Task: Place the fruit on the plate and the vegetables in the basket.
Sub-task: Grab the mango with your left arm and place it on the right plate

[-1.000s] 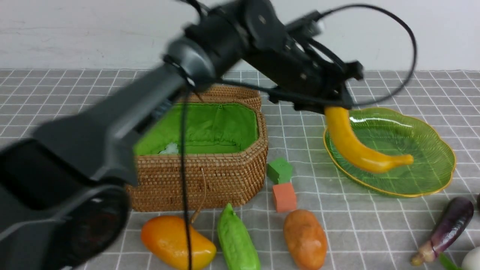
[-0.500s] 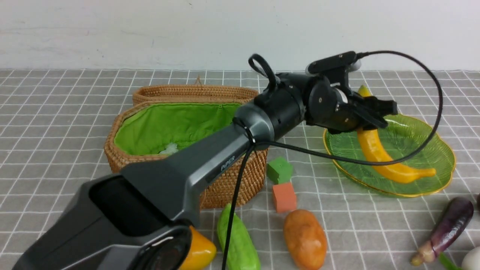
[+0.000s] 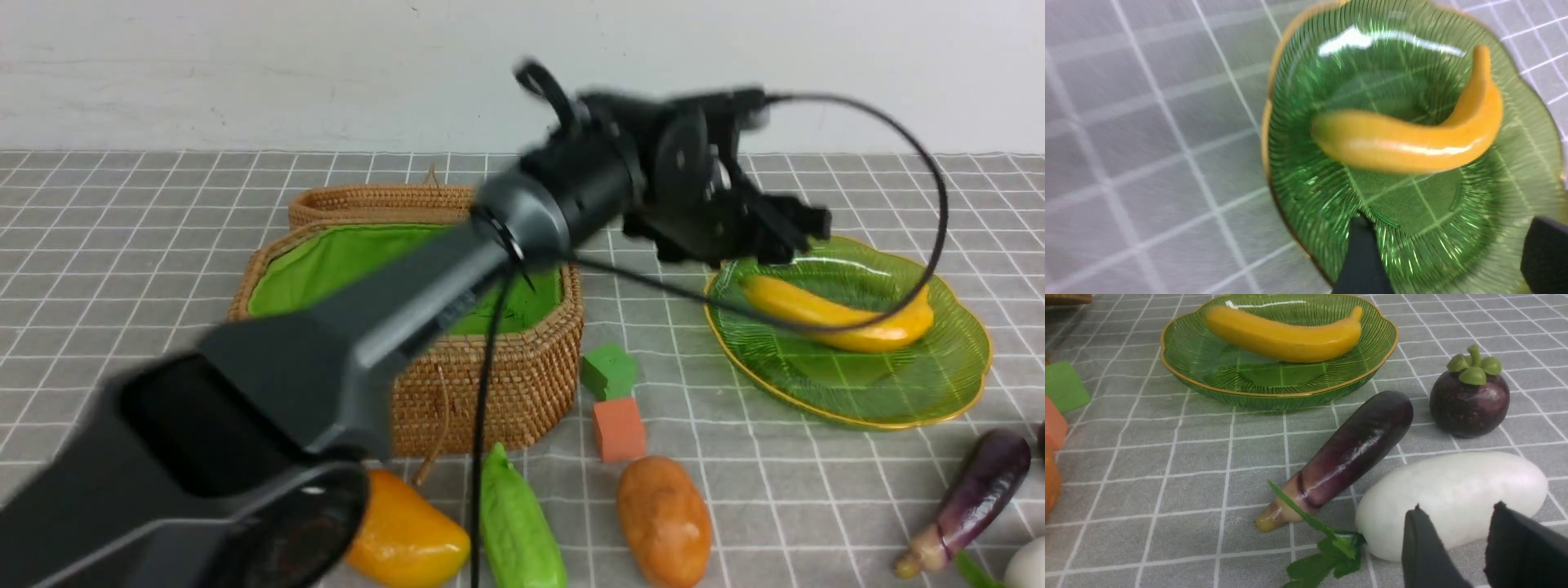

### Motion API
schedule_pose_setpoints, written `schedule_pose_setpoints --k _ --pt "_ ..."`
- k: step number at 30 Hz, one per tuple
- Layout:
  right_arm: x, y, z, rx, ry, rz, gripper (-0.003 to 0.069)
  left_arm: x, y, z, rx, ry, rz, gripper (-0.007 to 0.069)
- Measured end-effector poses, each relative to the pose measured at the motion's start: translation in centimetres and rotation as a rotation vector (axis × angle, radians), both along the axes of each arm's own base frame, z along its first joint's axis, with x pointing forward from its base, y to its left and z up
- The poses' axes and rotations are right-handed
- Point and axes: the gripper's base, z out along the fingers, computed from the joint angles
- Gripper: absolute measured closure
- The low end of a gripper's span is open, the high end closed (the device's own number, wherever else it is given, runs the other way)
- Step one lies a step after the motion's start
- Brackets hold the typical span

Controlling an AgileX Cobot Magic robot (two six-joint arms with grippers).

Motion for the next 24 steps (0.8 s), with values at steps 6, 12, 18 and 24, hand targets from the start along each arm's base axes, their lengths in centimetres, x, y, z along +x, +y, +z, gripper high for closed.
schedule_pose_setpoints --k 6,12,18,24 --pt "0.0 0.0 0.0 0.0 0.0 0.0 0.0418 -3.7 7.1 12.0 0.024 -0.162 -0.019 0.0137" --pt "0.0 0.0 0.0 0.0 0.0 0.0 0.0418 -9.8 15.2 19.6 0.061 -0.268 0.067 0.0137" --pt "0.0 0.0 0.0 0.0 0.0 0.0 0.0418 -17.4 21.3 16.7 0.117 -0.083 0.228 0.0137" --pt "0.0 0.0 0.0 0.0 0.0 0.0 0.0418 -20.6 24.2 8.5 0.022 0.243 0.576 0.0137"
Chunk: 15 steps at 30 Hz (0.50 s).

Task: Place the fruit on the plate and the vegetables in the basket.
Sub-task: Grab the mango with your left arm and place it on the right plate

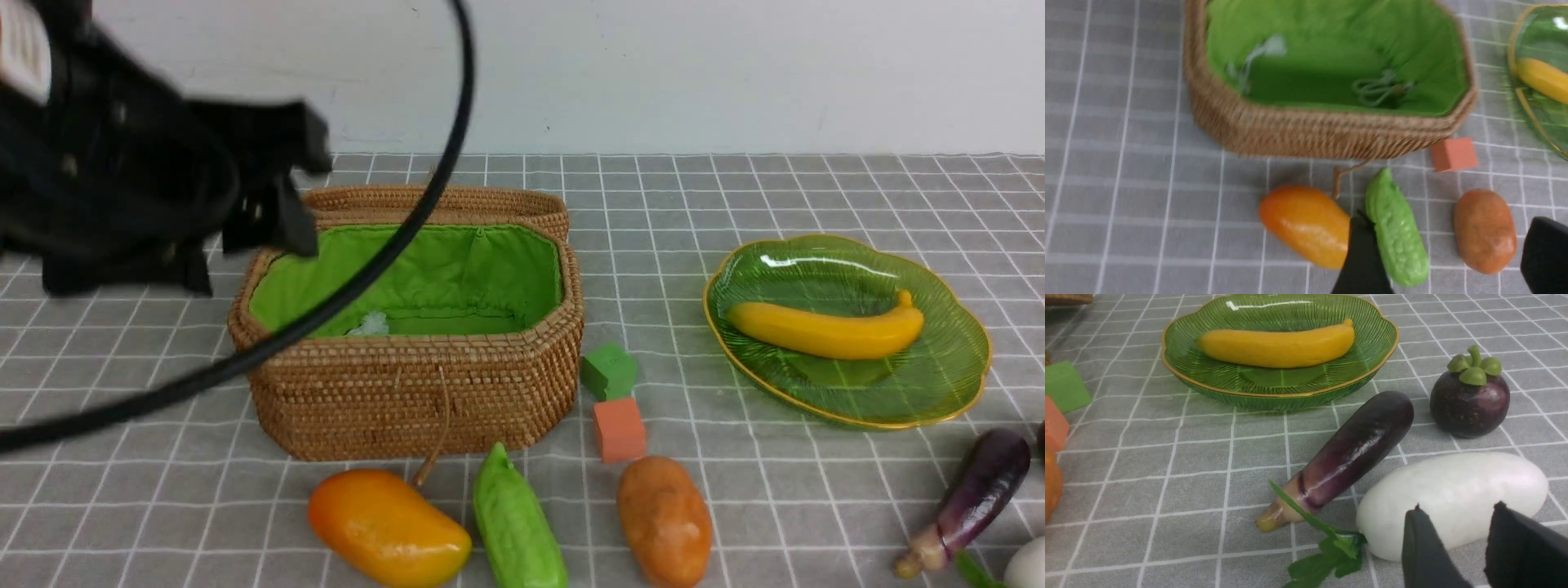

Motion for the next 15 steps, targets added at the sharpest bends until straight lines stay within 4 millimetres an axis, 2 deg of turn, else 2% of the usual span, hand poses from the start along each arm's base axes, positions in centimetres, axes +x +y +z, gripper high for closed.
schedule_pose_setpoints --k 2,3,4,5,6,8,11,12,13,15 --pt "0.0 0.0 0.0 0.0 0.0 0.0 0.0418 -0.2 0.0 -2.6 -0.056 0.081 0.097 0.0137" --pt "0.0 0.0 0.0 0.0 0.0 0.0 0.0418 -0.2 -0.1 -4.3 -0.081 0.134 0.145 0.0137" --pt "0.0 0.0 0.0 0.0 0.0 0.0 0.0418 0.0 -0.6 -7.2 -0.102 0.223 0.201 0.0137" --pt "0.0 0.0 0.0 0.0 0.0 0.0 0.0418 0.1 -0.8 -8.1 -0.107 0.25 0.212 0.0137" --pt "0.0 0.0 0.0 0.0 0.0 0.0 0.0418 0.5 -1.2 -10.0 -0.099 0.295 0.224 0.0137" --pt "0.0 0.0 0.0 0.0 0.0 0.0 0.0418 0.9 -1.5 -11.1 -0.089 0.318 0.226 0.0137" --pt "0.0 0.0 0.0 0.0 0.0 0.0 0.0418 2.7 -2.8 -14.3 -0.051 0.37 0.228 0.0137" --pt "0.0 0.0 0.0 0.0 0.0 0.0 0.0418 2.8 -2.8 -14.4 -0.051 0.367 0.227 0.0137" --pt "0.0 0.0 0.0 0.0 0.0 0.0 0.0418 3.5 -3.3 -15.6 -0.039 0.383 0.227 0.0137" --pt "0.0 0.0 0.0 0.0 0.0 0.0 0.0418 4.1 -3.7 -16.5 -0.038 0.386 0.224 0.0137"
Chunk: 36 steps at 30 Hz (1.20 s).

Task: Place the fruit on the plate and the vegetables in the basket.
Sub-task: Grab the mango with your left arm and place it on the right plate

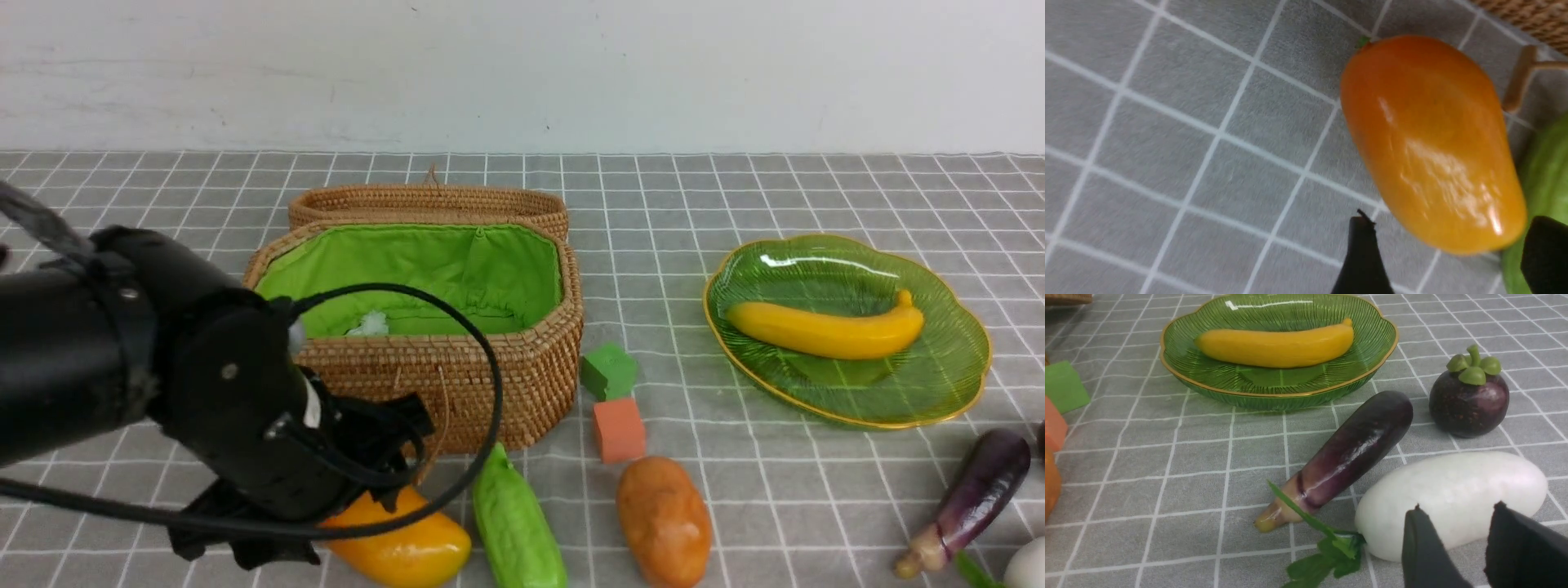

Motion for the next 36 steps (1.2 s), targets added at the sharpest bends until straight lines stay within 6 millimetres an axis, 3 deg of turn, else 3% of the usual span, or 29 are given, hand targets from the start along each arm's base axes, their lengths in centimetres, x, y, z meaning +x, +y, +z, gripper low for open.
schedule_pose_setpoints --k 4,9,36 --pt "0.0 0.0 0.0 0.0 0.0 0.0 0.0418 1.2 -0.9 -2.4 0.004 0.012 -0.006 0.0137" --pt "0.0 0.0 0.0 0.0 0.0 0.0 0.0418 1.9 -1.3 -3.9 0.016 0.027 -0.019 0.0132" --pt "0.0 0.0 0.0 0.0 0.0 0.0 0.0418 2.9 -1.4 -4.6 0.121 -0.038 -0.147 0.0138"
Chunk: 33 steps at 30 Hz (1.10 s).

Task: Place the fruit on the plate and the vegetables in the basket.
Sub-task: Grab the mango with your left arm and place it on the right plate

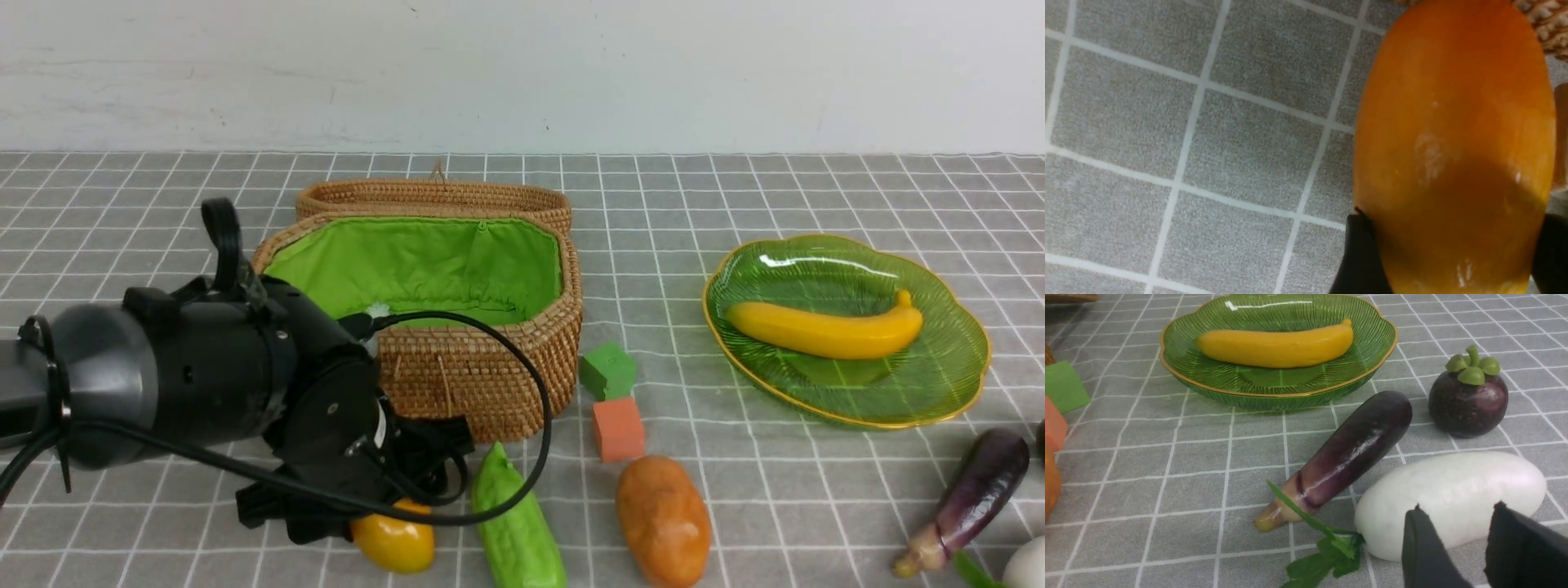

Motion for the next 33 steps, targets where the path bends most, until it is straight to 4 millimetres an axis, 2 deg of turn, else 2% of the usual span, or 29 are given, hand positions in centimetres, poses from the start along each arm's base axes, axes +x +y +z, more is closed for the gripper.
schedule_pose_setpoints --k 5,11,24,33 --pt "0.0 0.0 0.0 0.0 0.0 0.0 0.0418 -0.3 0.1 0.4 0.014 0.013 -0.042 0.0138" --pt "0.0 0.0 0.0 0.0 0.0 0.0 0.0418 -1.8 0.7 1.4 0.023 0.08 -0.068 0.014" --pt "0.0 0.0 0.0 0.0 0.0 0.0 0.0418 -2.3 0.6 2.0 -0.003 0.097 -0.092 0.0141" --pt "0.0 0.0 0.0 0.0 0.0 0.0 0.0418 -3.2 0.6 5.0 -0.104 0.023 -0.128 0.0141"
